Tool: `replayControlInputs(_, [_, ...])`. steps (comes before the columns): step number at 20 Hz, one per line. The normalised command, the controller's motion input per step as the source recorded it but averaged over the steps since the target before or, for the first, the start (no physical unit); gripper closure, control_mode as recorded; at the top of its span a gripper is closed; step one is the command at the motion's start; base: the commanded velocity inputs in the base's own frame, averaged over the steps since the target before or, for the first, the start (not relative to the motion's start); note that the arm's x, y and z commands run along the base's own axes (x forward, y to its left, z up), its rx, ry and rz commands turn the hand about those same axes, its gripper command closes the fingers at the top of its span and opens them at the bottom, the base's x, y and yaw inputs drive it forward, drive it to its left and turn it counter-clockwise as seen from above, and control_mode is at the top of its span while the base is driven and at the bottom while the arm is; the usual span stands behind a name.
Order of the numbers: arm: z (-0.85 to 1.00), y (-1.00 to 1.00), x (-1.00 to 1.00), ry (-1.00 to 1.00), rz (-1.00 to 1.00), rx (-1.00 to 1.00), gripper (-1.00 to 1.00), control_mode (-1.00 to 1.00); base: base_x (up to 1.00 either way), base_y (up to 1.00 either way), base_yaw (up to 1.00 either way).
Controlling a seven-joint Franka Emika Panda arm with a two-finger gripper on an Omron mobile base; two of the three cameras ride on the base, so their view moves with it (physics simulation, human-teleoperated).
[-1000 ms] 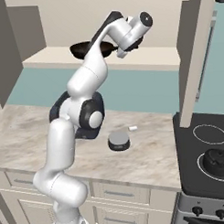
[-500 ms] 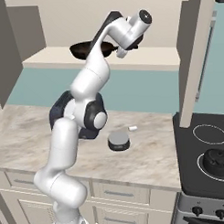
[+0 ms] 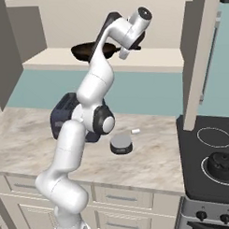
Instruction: Pick the pan from the cabinet and place it on the stove. Then turn on the stove burner for the pan.
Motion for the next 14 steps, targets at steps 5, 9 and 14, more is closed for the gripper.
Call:
replayControlInputs(5, [-0.50,0.00,0.04,0.09,0.00,-0.02,1.00,-1.00,0.00,0.00,0.00])
replayControlInputs(9, [-0.49,0.00,0.01,0.07,0.00,-0.01,1.00,-1.00,0.00,0.00,0.00])
replayControlInputs(14, [-0.39,0.00,0.00,0.01,0.01,0.00,1.00,-1.00,0.00,0.00,0.00])
